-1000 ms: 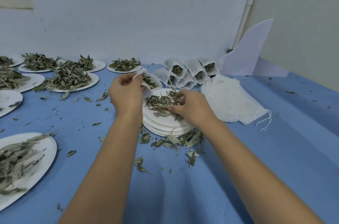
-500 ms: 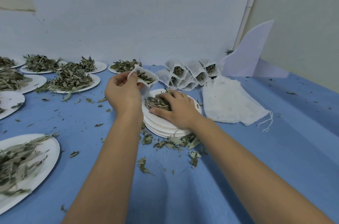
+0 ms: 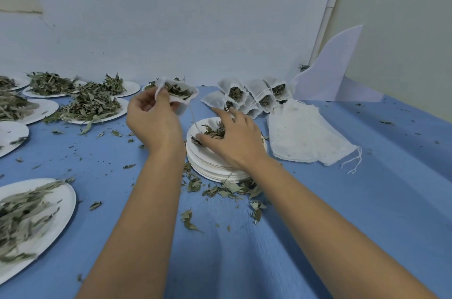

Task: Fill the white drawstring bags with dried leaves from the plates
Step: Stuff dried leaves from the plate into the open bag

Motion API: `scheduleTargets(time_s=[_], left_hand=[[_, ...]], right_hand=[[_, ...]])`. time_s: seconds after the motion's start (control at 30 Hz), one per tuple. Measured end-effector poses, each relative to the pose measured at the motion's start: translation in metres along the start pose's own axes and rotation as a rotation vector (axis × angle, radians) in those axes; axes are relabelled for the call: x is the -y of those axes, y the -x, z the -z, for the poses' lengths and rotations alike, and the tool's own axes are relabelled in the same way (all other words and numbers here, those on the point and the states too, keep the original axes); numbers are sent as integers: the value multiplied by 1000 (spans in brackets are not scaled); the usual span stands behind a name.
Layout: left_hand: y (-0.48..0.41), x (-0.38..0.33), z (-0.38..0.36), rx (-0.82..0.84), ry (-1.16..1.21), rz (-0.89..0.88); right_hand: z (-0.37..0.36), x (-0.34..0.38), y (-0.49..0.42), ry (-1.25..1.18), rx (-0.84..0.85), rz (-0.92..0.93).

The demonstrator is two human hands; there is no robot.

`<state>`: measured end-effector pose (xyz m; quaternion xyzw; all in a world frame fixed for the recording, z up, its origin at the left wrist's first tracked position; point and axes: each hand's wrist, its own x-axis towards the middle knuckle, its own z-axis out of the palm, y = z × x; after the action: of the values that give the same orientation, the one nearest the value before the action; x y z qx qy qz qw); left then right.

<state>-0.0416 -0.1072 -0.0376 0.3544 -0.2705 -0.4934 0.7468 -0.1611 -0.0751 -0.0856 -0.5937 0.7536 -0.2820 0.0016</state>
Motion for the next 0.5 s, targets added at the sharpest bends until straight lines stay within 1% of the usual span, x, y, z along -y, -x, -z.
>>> scheduleTargets(time_s=[0.1, 0.17, 0.37, 0.5], left_hand=[[-2, -3, -1, -13, 38, -34], [-2, -4, -2, -17, 52, -52], [-3, -8, -2, -31, 73, -81], [-2, -7, -2, -38, 69, -75]], right_hand=[[-4, 5, -1, 55, 98, -26], [-6, 8, -3, 76, 129, -34], [-7, 5, -4, 75, 23, 21], [-3, 2, -6, 20, 13, 18]])
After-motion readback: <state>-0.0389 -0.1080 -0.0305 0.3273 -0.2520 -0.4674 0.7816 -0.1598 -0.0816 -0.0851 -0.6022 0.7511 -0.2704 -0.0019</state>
